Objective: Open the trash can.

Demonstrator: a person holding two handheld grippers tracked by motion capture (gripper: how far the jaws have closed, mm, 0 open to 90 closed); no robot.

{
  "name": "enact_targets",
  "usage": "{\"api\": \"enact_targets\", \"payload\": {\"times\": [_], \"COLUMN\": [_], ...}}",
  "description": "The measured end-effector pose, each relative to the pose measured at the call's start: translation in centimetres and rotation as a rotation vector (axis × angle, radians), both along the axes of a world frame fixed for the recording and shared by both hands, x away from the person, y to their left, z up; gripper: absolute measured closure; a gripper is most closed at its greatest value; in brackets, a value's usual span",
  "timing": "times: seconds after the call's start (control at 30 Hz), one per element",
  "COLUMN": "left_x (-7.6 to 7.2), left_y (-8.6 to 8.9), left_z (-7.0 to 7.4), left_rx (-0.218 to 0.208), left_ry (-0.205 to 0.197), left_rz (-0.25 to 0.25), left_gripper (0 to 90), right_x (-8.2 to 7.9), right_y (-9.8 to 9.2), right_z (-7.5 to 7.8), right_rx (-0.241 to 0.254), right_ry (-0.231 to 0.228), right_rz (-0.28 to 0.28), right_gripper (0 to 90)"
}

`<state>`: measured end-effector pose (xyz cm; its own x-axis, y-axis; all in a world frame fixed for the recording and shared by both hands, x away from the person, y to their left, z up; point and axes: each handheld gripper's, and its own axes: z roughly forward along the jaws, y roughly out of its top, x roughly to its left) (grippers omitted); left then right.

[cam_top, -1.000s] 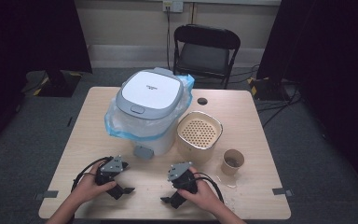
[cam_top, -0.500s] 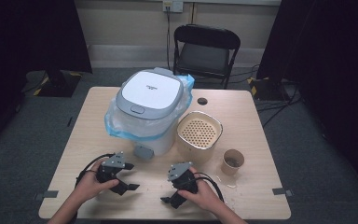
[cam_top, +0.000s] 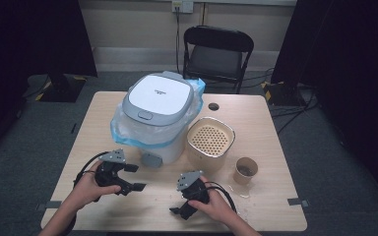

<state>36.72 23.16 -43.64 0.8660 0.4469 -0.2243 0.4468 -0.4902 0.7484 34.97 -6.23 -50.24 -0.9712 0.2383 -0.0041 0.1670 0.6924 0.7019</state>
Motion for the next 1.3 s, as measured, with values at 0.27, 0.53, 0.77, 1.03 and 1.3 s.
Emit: {"api": "enact_targets", "payload": {"times": [0.27, 0.53, 0.77, 1.03, 1.3], "left_x": [0.4, 1.0, 1.3, 1.4, 1.5], "left_y": [0.0, 0.9, 1.3, 1.5, 1.6], "left_z": [2.4, 4.4, 6.1, 7.4, 8.5], "left_rx": [0.016, 0.006, 0.017, -0.009, -0.012], "left_ry": [0.0, -0.004, -0.009, -0.007, -0.017], "left_rz": [0.022, 0.058, 0.065, 0.064, 0.059], "left_gripper": [23.1, 26.0, 27.0, 26.6, 35.8], "right_x": [0.0, 0.0, 0.0, 0.0, 0.0], "right_y": [0.0, 0.0, 0.0, 0.0, 0.0], "right_z": [0.0, 0.0, 0.0, 0.0, 0.0], "right_rx": [0.0, 0.0, 0.0, 0.0, 0.003], "right_ry": [0.0, 0.001, 0.001, 0.001, -0.004], "right_rz": [0.0, -0.001, -0.001, -0.001, 0.002], "right_gripper": [0.0, 0.0, 0.0, 0.0, 0.0]}}
